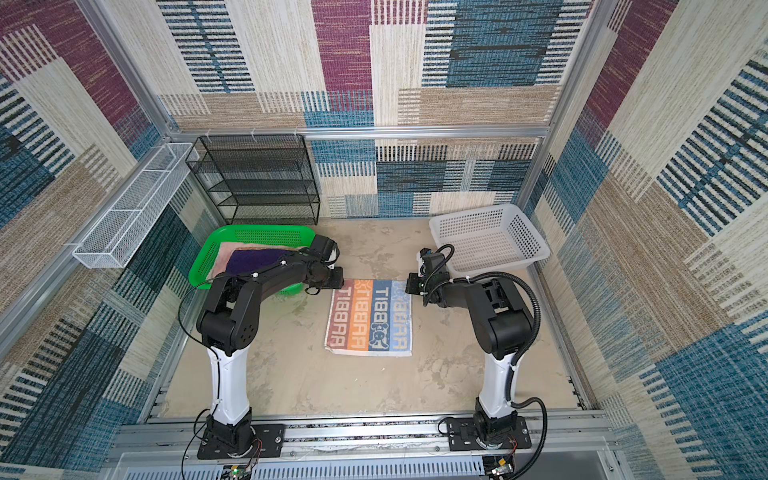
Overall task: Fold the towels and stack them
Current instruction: 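Grasp the folded edge of the RABBIT towel with both grippers, then fold the grasped edge toward the robot with both grippers, then release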
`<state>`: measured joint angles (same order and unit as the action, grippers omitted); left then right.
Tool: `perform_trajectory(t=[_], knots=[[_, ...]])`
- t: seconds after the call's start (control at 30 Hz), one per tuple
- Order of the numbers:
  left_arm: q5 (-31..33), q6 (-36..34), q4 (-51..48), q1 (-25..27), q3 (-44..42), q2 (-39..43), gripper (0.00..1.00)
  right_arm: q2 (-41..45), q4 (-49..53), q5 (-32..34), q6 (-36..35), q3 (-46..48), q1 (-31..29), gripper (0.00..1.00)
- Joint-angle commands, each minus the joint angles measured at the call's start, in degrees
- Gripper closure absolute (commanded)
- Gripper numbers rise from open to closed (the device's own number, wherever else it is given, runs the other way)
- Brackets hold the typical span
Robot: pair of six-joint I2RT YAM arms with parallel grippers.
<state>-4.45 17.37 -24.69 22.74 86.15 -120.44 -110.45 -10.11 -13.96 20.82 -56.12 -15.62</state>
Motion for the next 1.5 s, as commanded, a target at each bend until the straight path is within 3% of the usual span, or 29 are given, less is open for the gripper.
perform_trajectory(t=[0.0, 0.07, 0.3, 0.87, 1.03, 1.47], knots=[[-4.4, 0.9, -1.0, 0.0, 1.3, -1.0, 0.6, -0.7, 1.7, -0.9, 0.2, -0.6, 0.0, 1.0], [-4.7, 0.9, -1.3, 0.0, 2.1, -1.8, 0.65, -0.8, 1.6, -1.1, 0.2, -0.7, 0.1, 1.0], [-5.1, 0.8, -2.1, -0.1, 2.8, -2.3, 1.0, 0.2, 1.3, -1.0, -0.3, -0.6, 0.1, 1.0], [-0.4, -4.9, 6.0, -0.2, 5.0, 6.0, 1.0, 5.5, -4.7, -4.7, -2.9, -4.5, 3.6, 1.0], [-0.5, -5.4, 12.2, -0.2, -2.8, 12.1, 1.0, 9.4, -5.4, -5.9, -3.9, -1.6, 3.8, 1.0], [-7.7, -4.3, 20.2, 0.4, -26.6, 28.6, 1.0, 27.6, -6.8, -13.2, -4.7, 20.3, 3.3, 1.0]])
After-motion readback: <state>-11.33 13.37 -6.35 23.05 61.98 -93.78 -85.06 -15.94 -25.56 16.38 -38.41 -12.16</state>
